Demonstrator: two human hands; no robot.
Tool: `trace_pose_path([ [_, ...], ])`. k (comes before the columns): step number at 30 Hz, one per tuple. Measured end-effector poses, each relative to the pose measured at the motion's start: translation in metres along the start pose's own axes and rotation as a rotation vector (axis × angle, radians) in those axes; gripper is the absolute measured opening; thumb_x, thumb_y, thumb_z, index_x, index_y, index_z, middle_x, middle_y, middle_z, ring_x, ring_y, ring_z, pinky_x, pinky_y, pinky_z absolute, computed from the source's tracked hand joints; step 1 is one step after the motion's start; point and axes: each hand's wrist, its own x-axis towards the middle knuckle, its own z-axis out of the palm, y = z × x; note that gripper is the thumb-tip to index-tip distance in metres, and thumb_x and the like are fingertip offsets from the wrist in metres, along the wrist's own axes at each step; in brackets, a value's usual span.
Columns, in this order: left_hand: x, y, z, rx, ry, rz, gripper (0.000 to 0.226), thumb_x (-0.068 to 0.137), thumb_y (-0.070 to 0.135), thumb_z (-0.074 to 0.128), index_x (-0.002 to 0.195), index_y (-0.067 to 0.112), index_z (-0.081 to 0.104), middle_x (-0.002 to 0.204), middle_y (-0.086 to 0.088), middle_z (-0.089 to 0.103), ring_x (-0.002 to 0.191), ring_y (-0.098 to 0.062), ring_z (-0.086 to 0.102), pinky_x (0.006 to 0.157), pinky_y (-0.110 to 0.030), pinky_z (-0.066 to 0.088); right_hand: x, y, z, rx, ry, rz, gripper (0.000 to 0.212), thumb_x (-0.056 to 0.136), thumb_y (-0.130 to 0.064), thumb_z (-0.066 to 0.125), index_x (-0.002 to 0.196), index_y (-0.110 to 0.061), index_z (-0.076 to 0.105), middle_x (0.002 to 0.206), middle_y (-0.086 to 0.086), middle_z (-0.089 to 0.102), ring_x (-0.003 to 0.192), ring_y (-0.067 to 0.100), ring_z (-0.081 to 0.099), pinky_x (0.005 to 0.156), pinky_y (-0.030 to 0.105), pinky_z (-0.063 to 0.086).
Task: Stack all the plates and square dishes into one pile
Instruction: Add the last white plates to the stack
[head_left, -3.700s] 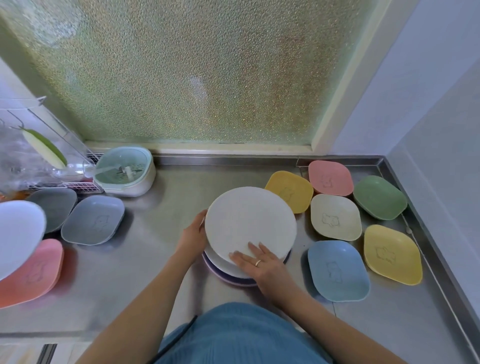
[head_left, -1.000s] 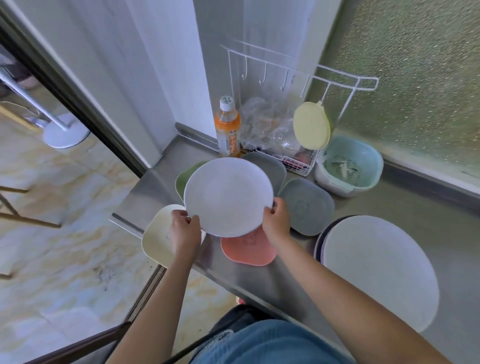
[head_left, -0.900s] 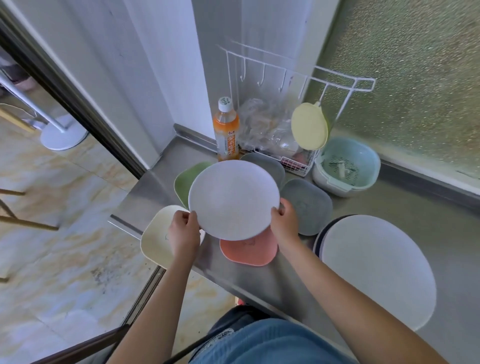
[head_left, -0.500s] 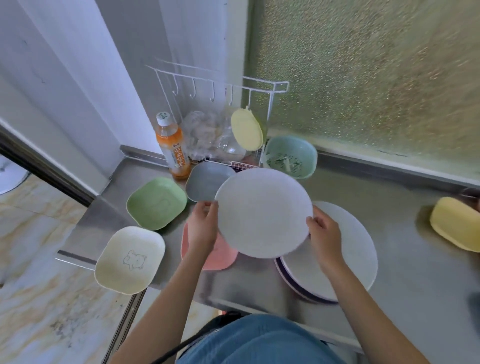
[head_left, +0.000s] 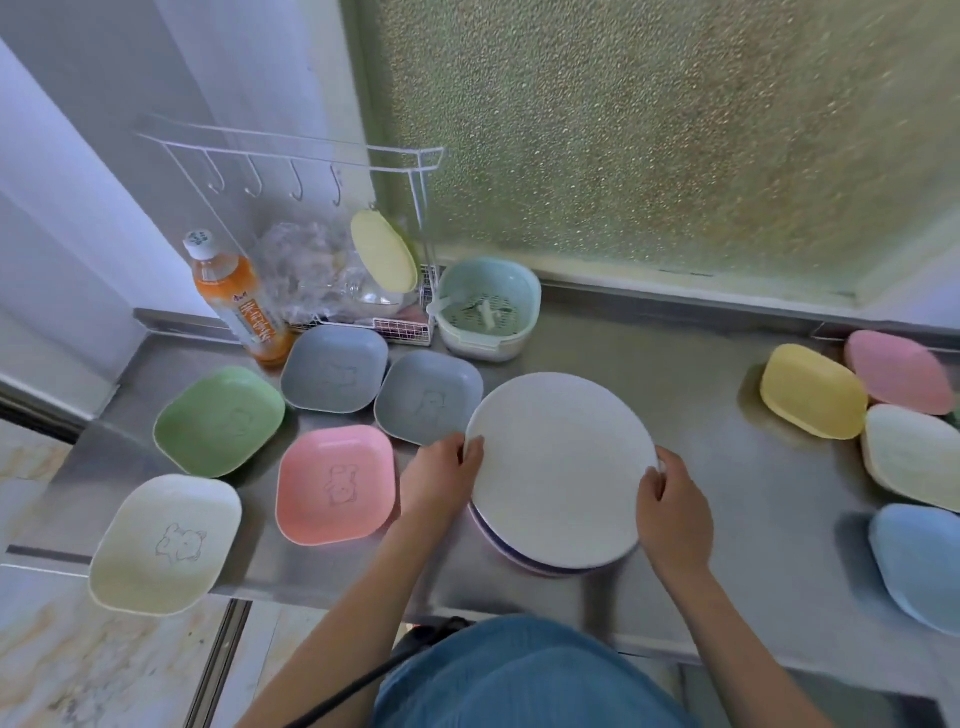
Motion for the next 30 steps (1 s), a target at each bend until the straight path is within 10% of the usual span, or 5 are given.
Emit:
trace_pose_path([
  [8, -0.002, 0.005, 0.013, 0.082, 0.036, -0.055, 0.042, 0.093, 0.047, 0.035, 0.064, 0.017, 0.041, 0.067, -0.005, 0.056, 0.069, -0.032, 0.058, 0.056, -0.030, 0.038, 0.013, 0.021, 0.003, -0.117, -0.058, -0.081, 0.038, 0.097, -0.023, 0.036, 0.134, -0.024, 0.044, 0.118, 0.004, 0.062, 0.098, 0.024, 0.061, 0.076, 0.035, 0.050],
  [20, 0.001, -0.005, 0.020, -0.182, -0.199, -0.192, 0.060, 0.092, 0.059, 0.029, 0.108, 0.012, 0.062, 0.103, -0.013, 0.066, 0.093, -0.033, 0.060, 0.087, -0.041, 0.049, 0.017, 0.022, 0.009, 0.159, -0.160, 0.045, 0.039, 0.099, -0.025, 0.031, 0.135, -0.018, 0.044, 0.120, 0.012, 0.056, 0.110, 0.027, 0.050, 0.087, 0.034, 0.039],
  [30, -0.008, -0.007, 0.016, -0.304, -0.091, -0.244, 0.057, 0.084, 0.068, 0.028, 0.068, 0.022, 0.058, 0.071, -0.006, 0.057, 0.073, -0.029, 0.056, 0.071, -0.037, 0.044, 0.020, 0.015, 0.007, -0.013, -0.073, -0.008, 0.037, 0.098, -0.025, 0.038, 0.134, -0.018, 0.044, 0.134, 0.010, 0.050, 0.122, 0.030, 0.043, 0.098, 0.047, 0.038],
])
